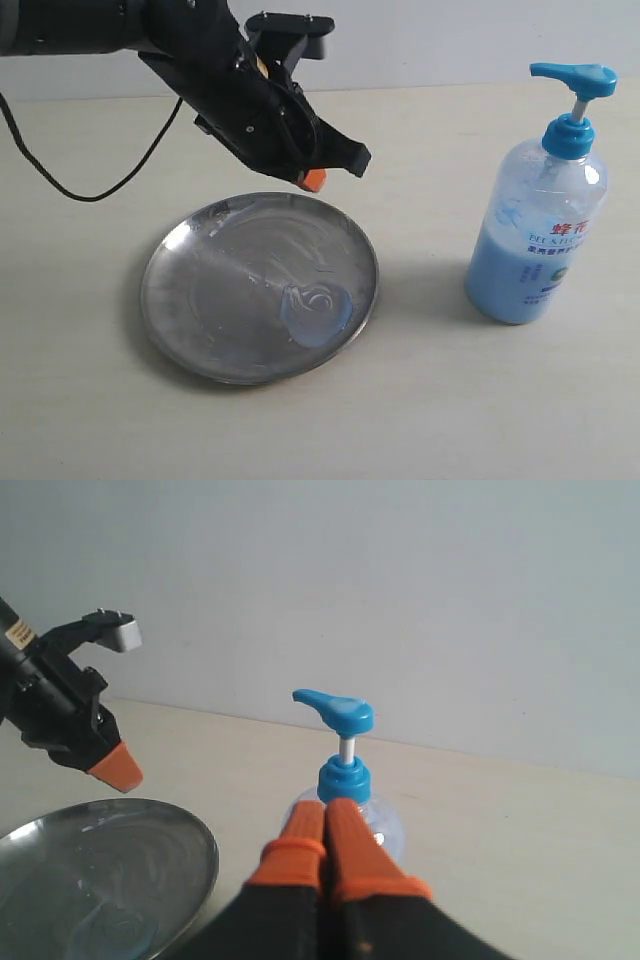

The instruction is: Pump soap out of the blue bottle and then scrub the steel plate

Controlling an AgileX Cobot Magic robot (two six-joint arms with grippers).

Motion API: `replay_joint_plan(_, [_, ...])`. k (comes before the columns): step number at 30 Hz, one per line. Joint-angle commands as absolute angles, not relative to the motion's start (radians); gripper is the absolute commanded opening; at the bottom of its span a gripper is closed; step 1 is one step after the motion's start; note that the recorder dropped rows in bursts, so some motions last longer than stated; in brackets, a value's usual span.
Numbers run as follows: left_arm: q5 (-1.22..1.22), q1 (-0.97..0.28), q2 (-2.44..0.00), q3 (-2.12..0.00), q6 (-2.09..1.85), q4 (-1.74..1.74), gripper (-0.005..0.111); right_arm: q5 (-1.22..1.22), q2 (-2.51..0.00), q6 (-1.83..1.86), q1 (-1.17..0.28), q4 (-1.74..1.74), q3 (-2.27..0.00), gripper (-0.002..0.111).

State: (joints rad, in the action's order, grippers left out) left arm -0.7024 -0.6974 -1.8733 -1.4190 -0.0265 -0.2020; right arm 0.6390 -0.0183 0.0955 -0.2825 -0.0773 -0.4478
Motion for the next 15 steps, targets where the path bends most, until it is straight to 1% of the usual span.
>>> replay_joint_plan(1, [-0.704, -0.697, -1.819, -1.418, -0.022, -0.212, 0.0, 0.618, -0.015, 0.104, -0.279, -0.075, -0.443, 0.0])
replay_joint_plan(6, [-0.701, -0.697, -1.779, -1.407, -0.022, -0.212, 0.0, 0.56, -0.015, 0.104, -0.279, -0.075, -0.406, 0.0])
replay_joint_plan(15, [-0.607, -0.697, -1.664, -1.257, -0.022, -0.212, 0.0, 0.471, -0.036, 0.104, -0.279, -0.075, -0.354, 0.0])
